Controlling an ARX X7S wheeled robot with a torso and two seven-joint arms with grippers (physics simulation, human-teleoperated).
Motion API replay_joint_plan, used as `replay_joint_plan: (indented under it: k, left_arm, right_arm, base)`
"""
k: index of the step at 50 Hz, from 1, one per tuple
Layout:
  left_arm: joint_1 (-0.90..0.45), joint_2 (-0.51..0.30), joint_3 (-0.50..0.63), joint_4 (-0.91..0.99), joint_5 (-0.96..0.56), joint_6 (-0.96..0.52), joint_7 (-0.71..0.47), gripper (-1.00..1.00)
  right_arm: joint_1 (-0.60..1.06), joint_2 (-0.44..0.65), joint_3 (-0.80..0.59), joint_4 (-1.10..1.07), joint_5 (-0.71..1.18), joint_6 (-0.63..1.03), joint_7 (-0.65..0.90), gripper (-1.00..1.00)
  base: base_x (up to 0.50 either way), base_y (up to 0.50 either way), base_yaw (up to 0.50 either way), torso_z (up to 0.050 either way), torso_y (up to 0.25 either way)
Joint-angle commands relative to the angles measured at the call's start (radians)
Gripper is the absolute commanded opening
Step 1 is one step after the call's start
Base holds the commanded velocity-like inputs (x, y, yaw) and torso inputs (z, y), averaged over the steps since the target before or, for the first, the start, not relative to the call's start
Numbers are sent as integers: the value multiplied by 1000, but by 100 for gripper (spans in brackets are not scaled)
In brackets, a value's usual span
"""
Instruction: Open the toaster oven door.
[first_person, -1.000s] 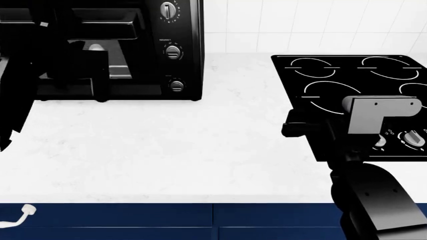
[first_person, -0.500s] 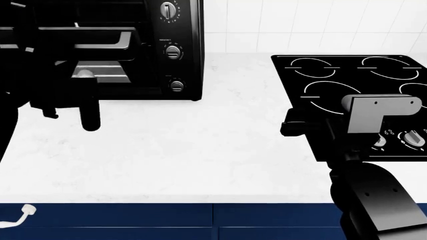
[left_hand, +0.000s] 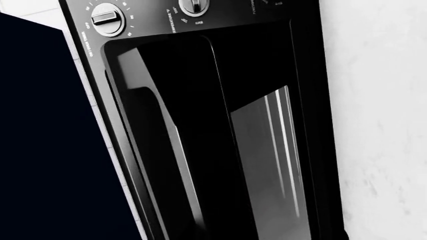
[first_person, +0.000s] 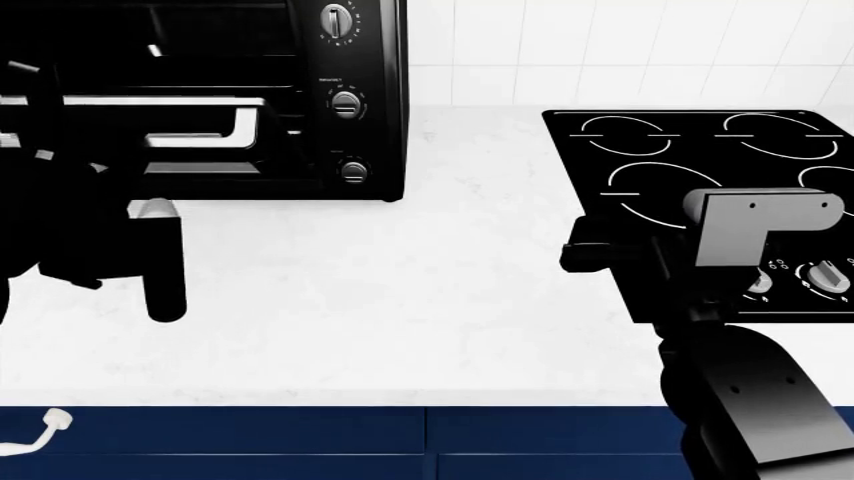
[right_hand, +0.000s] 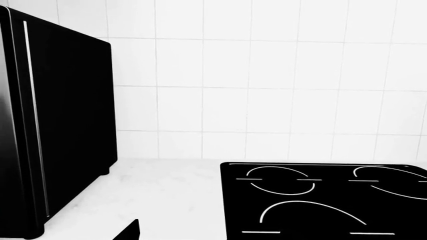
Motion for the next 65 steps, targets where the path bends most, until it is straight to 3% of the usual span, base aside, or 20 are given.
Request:
replay_joint_plan:
  k: [1, 39, 65]
  left_arm:
    - [111, -49, 42, 102, -109, -52, 5, -100]
    - [288, -152, 108, 256, -124, -143, -75, -100]
    - [406, -74, 191, 140, -123, -103, -169, -100]
  right_arm:
    - [-3, 1, 0, -4, 5, -2, 3, 100]
    - [-27, 8, 8, 1, 22, -25, 10, 100]
    - [-46, 25, 24, -13, 32, -23, 25, 100]
  base:
    - [0, 0, 0, 0, 0]
    - [1, 0, -2, 0, 0]
    - [0, 0, 0, 0, 0]
